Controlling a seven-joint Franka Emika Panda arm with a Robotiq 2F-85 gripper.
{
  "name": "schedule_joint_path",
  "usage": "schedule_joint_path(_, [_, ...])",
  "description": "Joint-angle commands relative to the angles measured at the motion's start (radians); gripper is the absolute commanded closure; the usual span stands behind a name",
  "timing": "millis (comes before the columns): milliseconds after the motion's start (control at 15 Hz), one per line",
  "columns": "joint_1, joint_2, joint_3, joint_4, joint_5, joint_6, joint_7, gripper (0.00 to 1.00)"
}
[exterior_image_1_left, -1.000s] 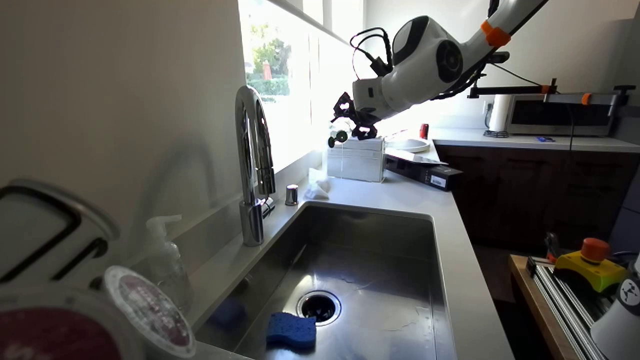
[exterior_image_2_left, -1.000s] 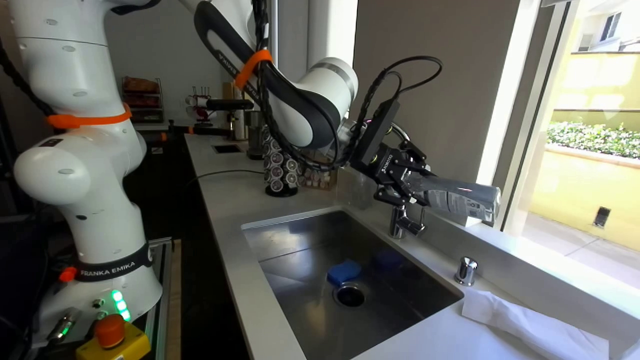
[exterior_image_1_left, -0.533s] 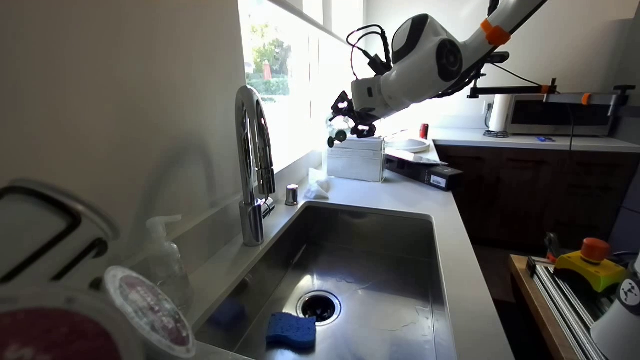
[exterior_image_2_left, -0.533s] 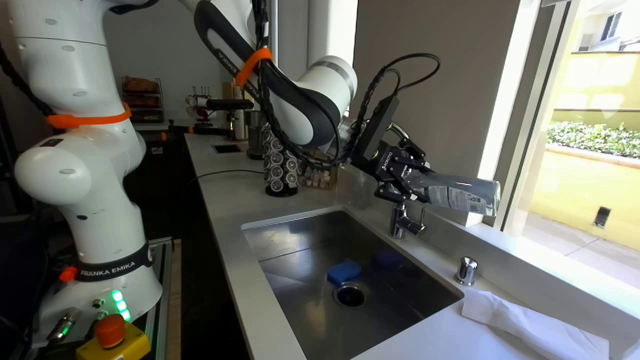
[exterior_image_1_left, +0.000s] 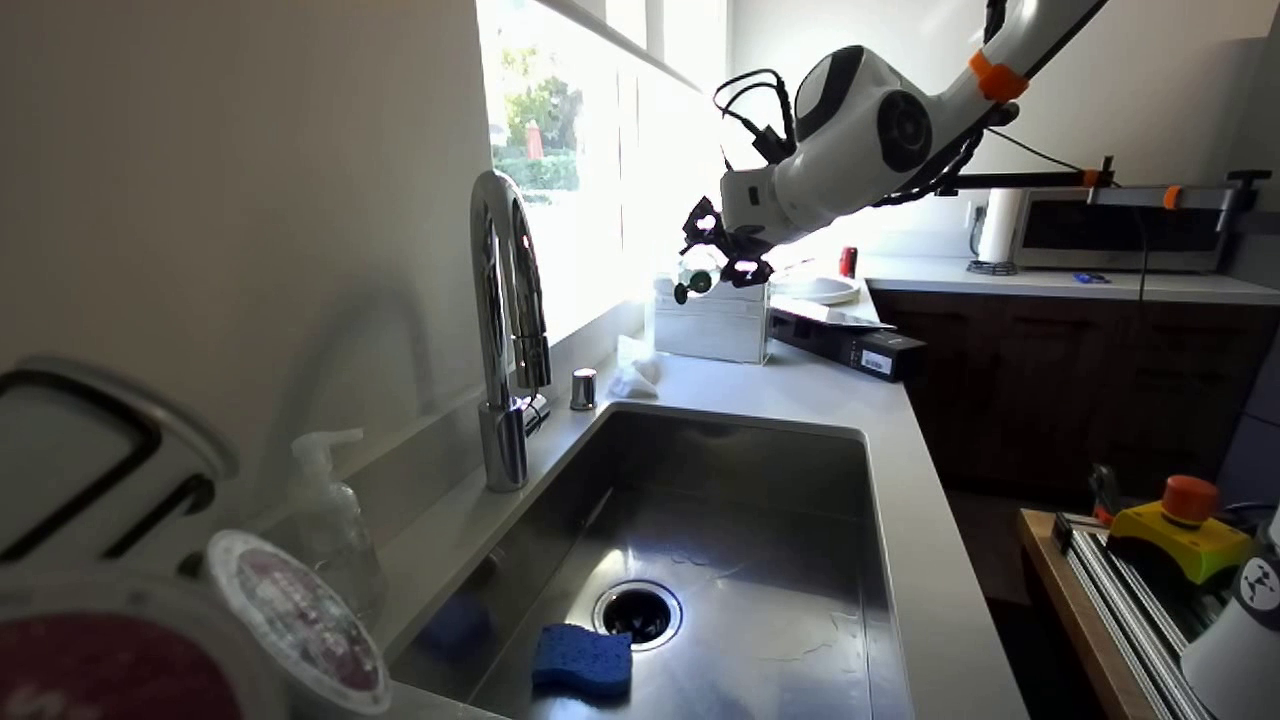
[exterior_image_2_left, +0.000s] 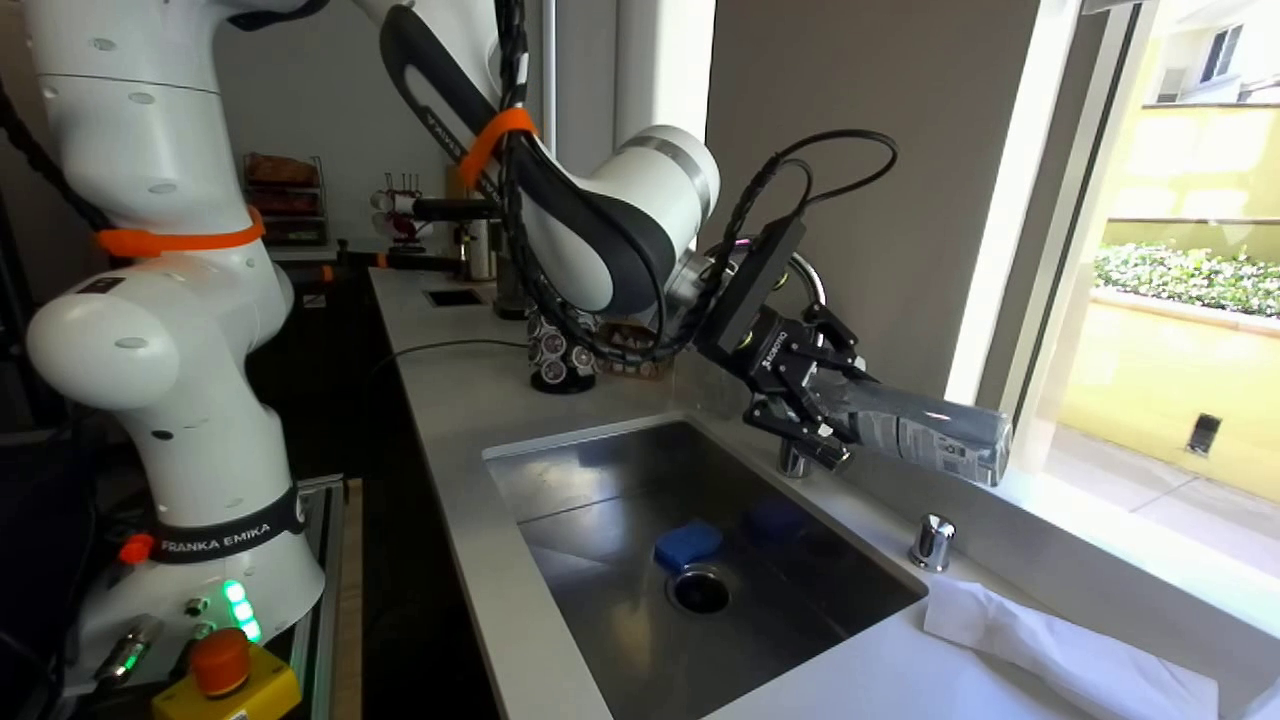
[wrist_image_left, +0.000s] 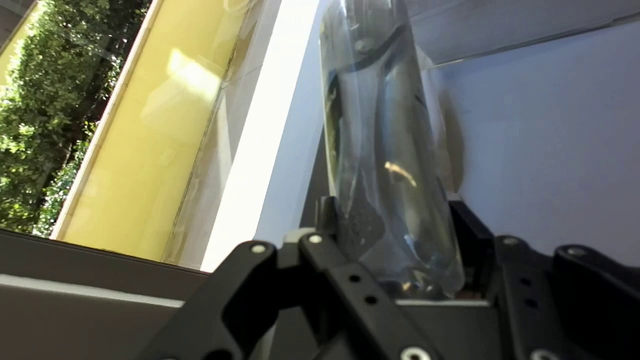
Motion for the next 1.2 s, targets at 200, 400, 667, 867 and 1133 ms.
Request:
schedule_joint_path(200, [-0.038,0.042,-0.049,0.035,0.012,0.165,0.057,0.68])
schedule_joint_path(400, [-0.051,0.060,-0.063,0.055,0.034,0.237,0.064,0.68])
schedule_joint_path(667, [-0.068,0.093,-0.079,0.095,0.088,0.346,0.074,0.68])
schedule_joint_path(867, [-0.080,0.132,-0.099,0.133,0.143,0.442,0.073,0.68])
schedule_joint_path(1133, [-0.094,0.192,-0.139,0.176,0.226,0.549,0.066,0.68])
